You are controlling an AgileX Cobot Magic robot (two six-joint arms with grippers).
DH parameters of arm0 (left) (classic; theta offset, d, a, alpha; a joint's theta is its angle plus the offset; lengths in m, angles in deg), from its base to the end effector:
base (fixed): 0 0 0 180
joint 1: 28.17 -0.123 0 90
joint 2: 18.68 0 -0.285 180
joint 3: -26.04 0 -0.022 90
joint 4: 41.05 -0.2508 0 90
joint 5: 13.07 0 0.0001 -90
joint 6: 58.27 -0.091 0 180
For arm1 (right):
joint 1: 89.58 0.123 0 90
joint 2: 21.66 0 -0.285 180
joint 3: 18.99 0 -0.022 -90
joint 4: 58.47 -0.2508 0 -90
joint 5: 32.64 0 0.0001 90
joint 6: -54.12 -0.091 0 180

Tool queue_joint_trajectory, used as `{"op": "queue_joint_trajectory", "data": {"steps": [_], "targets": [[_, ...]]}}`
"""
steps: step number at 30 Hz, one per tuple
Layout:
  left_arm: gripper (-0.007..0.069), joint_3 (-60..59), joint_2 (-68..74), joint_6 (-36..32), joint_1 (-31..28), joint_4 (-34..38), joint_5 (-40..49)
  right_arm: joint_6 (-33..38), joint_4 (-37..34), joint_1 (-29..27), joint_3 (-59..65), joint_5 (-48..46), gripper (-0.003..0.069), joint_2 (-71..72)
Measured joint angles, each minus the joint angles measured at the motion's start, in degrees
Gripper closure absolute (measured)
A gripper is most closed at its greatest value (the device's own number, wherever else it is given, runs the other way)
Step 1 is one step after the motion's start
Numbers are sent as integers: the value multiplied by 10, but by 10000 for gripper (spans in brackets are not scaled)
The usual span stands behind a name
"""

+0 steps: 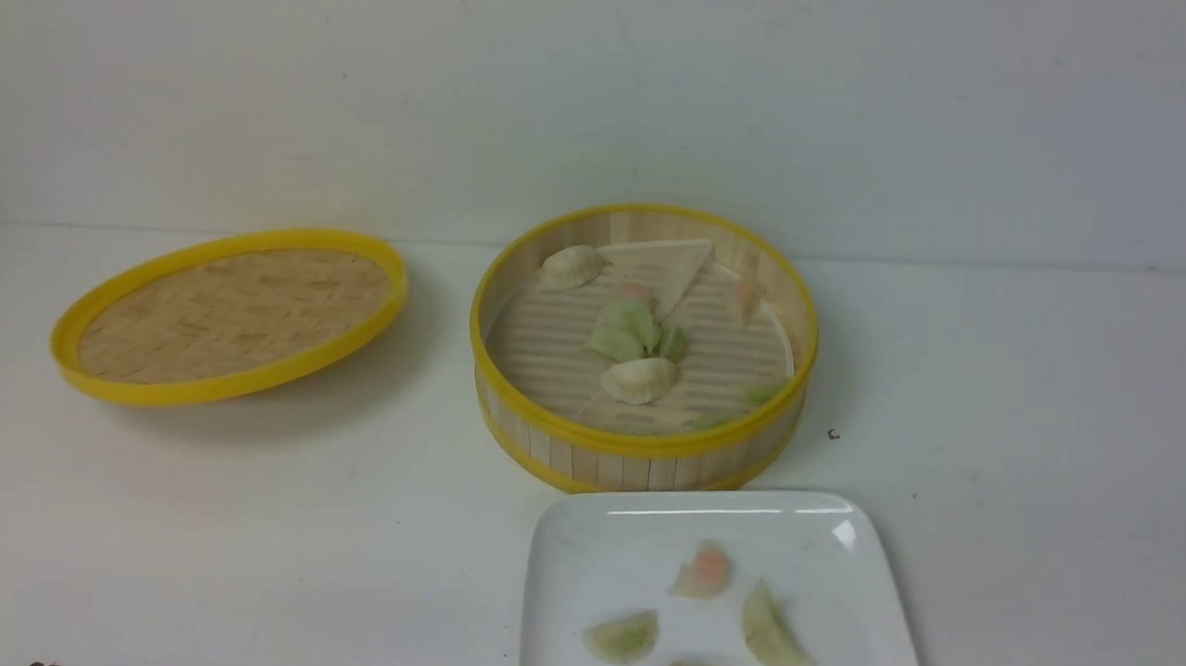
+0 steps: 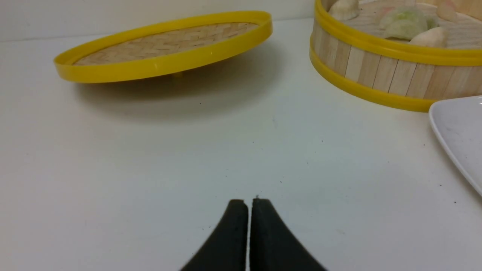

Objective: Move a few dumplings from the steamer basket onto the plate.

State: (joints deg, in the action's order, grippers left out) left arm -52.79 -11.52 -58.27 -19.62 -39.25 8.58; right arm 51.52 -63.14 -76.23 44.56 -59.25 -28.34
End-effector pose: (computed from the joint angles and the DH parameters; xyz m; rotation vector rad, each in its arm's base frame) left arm 0.0518 -0.0089 0.1704 0.1207 1.8768 -0.1334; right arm 0.0341 0.0115 0.2509 -0.1247 1.6927 0.2939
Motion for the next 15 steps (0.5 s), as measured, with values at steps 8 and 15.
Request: {"op": "queue_joint_trajectory", "data": {"steps": [8,15], "targets": [[631,0,0,0,0,0,1,2,47,-112,141,7,673,-1],[631,0,0,0,0,0,1,2,53,-118,146,40,673,-1]]}}
